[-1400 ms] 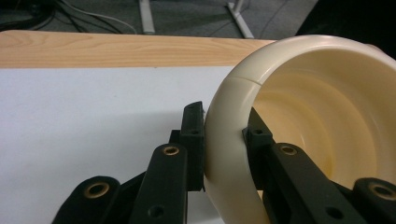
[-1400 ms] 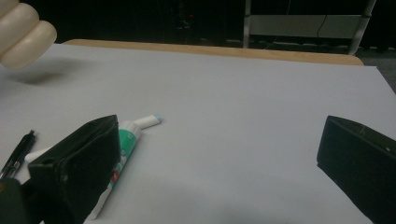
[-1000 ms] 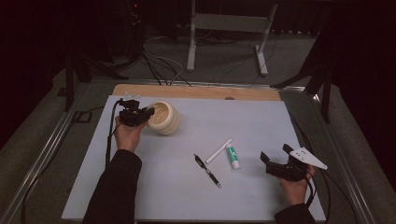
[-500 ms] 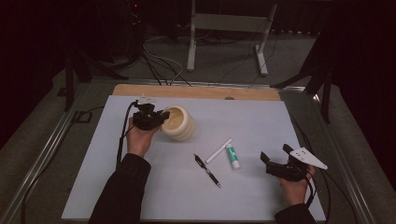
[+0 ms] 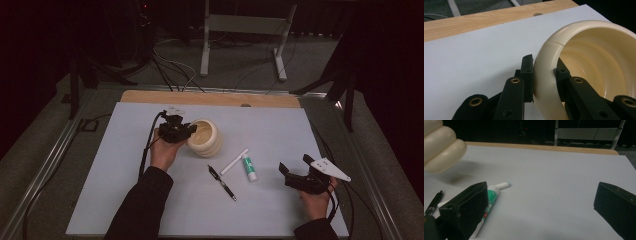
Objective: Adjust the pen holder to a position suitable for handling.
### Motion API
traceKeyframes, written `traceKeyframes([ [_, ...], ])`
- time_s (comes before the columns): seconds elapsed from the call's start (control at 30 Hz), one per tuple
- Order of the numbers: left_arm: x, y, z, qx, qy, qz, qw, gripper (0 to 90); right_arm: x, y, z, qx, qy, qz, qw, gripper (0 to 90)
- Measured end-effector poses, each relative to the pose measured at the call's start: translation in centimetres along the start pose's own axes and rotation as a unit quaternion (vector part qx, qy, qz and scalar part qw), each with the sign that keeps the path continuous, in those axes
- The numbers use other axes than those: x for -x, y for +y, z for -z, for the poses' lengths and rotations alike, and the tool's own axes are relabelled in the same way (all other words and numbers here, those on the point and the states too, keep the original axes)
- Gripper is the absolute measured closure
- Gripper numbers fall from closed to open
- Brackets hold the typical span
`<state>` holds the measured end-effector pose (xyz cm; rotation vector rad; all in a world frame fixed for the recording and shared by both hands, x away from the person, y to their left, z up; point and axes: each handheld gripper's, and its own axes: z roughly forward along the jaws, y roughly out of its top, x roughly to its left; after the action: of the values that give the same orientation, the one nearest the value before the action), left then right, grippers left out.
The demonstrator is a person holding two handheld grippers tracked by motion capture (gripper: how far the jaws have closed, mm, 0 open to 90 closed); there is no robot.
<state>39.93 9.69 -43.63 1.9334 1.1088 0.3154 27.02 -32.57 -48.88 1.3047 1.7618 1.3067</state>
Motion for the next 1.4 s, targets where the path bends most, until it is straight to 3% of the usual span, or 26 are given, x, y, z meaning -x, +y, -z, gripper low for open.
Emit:
traceKeyframes([
  [0.57, 1.9, -0.4, -2.8, -0.029, -0.003, -0.008, 0.9995, 76.4, 0.0, 0.0, -0.1, -0.001, 0.001, 0.001, 1.0, 0.0],
  [1.17, 2.8, -0.6, -4.1, -0.058, 0.008, -0.02, 0.9981, 76.5, 0.0, 0.0, -0.1, -0.003, 0.002, 0.003, 1.0, 0.0],
  [1.4, 2.7, -0.7, -4.4, -0.054, 0.008, -0.016, 0.9984, 76.2, 0.0, 0.0, -0.1, -0.002, 0.001, 0.003, 1.0, 0.0],
])
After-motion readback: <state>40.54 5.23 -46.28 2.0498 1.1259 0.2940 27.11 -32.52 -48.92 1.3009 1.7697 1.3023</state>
